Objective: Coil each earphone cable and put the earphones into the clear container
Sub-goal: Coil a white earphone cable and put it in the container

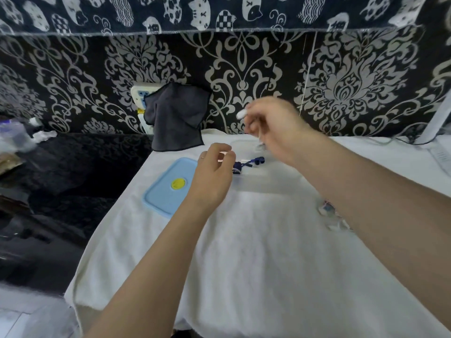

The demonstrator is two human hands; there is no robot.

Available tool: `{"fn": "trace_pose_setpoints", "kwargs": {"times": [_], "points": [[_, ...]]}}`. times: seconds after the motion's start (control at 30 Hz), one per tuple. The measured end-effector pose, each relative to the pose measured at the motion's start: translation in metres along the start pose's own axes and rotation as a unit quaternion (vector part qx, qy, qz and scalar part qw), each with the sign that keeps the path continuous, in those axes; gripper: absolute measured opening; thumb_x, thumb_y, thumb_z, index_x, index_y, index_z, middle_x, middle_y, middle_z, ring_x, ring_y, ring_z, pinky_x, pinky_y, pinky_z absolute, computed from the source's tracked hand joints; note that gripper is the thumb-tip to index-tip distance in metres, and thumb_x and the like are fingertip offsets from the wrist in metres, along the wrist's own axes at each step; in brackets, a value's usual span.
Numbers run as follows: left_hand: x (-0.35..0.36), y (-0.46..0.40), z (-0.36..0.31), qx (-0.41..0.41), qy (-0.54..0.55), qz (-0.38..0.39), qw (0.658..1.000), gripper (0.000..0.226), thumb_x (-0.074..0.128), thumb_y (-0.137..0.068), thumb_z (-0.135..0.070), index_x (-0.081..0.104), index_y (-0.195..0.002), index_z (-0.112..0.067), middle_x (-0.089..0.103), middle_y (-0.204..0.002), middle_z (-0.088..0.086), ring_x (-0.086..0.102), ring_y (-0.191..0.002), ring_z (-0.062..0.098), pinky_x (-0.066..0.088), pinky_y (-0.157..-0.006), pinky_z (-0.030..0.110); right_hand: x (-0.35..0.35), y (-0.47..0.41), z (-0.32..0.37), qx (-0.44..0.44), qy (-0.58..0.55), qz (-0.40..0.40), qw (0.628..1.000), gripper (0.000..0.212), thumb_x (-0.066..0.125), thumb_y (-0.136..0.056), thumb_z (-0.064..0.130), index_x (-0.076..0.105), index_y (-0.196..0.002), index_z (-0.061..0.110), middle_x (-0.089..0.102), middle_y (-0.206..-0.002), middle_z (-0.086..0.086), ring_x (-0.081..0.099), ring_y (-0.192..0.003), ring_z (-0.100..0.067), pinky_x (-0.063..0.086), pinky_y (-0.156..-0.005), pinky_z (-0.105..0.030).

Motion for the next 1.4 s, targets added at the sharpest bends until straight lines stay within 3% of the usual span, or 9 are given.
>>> {"fn": "trace_pose_setpoints", "kwargs": {"times": [0.2,0.4,0.57,0.7,0.87,0.97,1.13,1.27,1.4], "points": [[0.008,-0.005,0.003,-0.041,-0.034,0.011,0.998,0.028,0.035,-0.105,-0.026,0.054,-0.126,-0.022,0.053,-0.123,-0.005,0.046,-0.115,0.017,0.030,-0.087,0.028,-0.005,-0.020,-0.053,0.017,0.498,0.095,0.862,0.016,0.053,-0.090,0.010,0.068,-0.096,0.010,0.071,-0.092,-0.002,0.067,-0.089,-0.021,0.054,-0.075,-0.033],[0.006,-0.008,0.006,-0.092,-0.030,0.039,0.995,0.031,0.031,-0.104,-0.026,0.054,-0.123,-0.017,0.060,-0.117,0.002,0.051,-0.109,0.025,0.038,-0.086,0.037,-0.008,-0.018,-0.060,0.085,0.488,0.118,0.860,0.025,0.047,-0.092,0.007,0.066,-0.108,0.007,0.065,-0.093,-0.005,0.062,-0.092,-0.027,0.049,-0.078,-0.034],[0.005,-0.007,0.008,-0.109,-0.049,0.055,0.991,0.043,0.032,-0.105,-0.028,0.040,-0.146,-0.024,0.055,-0.137,0.005,0.048,-0.124,0.027,0.035,-0.093,0.036,-0.012,-0.022,-0.059,0.096,0.449,-0.013,0.888,0.017,0.043,-0.087,0.001,0.059,-0.093,0.001,0.059,-0.086,-0.012,0.066,-0.081,-0.034,0.061,-0.076,-0.045],[0.006,-0.004,0.005,-0.098,-0.042,0.066,0.992,0.034,0.032,-0.104,-0.026,0.046,-0.136,-0.026,0.052,-0.120,-0.002,0.045,-0.108,0.023,0.034,-0.087,0.033,-0.012,-0.020,-0.068,0.171,0.499,0.038,0.849,0.017,0.048,-0.087,0.003,0.046,-0.072,0.011,0.043,-0.070,-0.006,0.037,-0.061,-0.021,0.028,-0.051,-0.028],[0.011,0.000,0.004,-0.081,-0.069,0.062,0.992,0.028,0.034,-0.103,-0.027,0.050,-0.123,-0.014,0.060,-0.116,0.005,0.054,-0.110,0.030,0.039,-0.084,0.038,-0.015,-0.024,-0.064,0.202,0.430,0.080,0.876,0.012,0.049,-0.087,0.007,0.060,-0.082,0.009,0.058,-0.082,-0.013,0.051,-0.071,-0.026,0.042,-0.062,-0.031],[0.012,0.003,0.003,-0.079,-0.075,0.060,0.992,0.031,0.036,-0.105,-0.029,0.046,-0.127,-0.009,0.059,-0.120,0.003,0.053,-0.108,0.029,0.035,-0.080,0.036,-0.030,-0.017,-0.045,0.143,0.488,0.063,0.859,0.021,0.048,-0.089,0.005,0.067,-0.095,-0.001,0.071,-0.092,-0.017,0.069,-0.083,-0.033,0.057,-0.072,-0.037],[0.014,0.015,0.003,-0.009,-0.164,-0.025,0.986,0.033,0.047,-0.102,-0.025,0.040,-0.126,-0.003,0.049,-0.127,0.017,0.046,-0.098,0.028,0.038,-0.082,0.034,-0.076,0.042,-0.016,-0.070,0.483,-0.144,0.861,0.024,0.054,-0.092,0.014,0.062,-0.114,0.018,0.067,-0.099,-0.003,0.064,-0.086,-0.023,0.052,-0.076,-0.034],[0.022,0.039,0.008,0.025,-0.194,0.017,0.981,0.021,0.054,-0.097,-0.018,0.040,-0.106,-0.004,0.051,-0.096,0.010,0.047,-0.082,0.026,0.026,-0.063,0.030,-0.113,0.100,-0.038,-0.012,0.603,-0.134,0.787,0.023,0.061,-0.086,0.009,0.064,-0.108,0.016,0.067,-0.101,-0.006,0.061,-0.092,-0.029,0.050,-0.078,-0.037],[0.036,0.064,0.017,0.060,-0.281,0.120,0.950,0.024,0.056,-0.096,-0.021,0.040,-0.104,-0.006,0.055,-0.100,0.011,0.057,-0.089,0.029,0.036,-0.070,0.031,-0.129,0.127,-0.050,0.032,0.681,-0.061,0.729,0.024,0.066,-0.085,0.016,0.068,-0.108,0.017,0.063,-0.109,-0.008,0.054,-0.106,-0.032,0.042,-0.082,-0.036]]}}
Point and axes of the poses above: each hand's wrist, its own y-axis away from the middle knuckle, its own x-axis out of the palm, z = x × y, the point moved 1 cm from there along -y, towards the middle knuckle
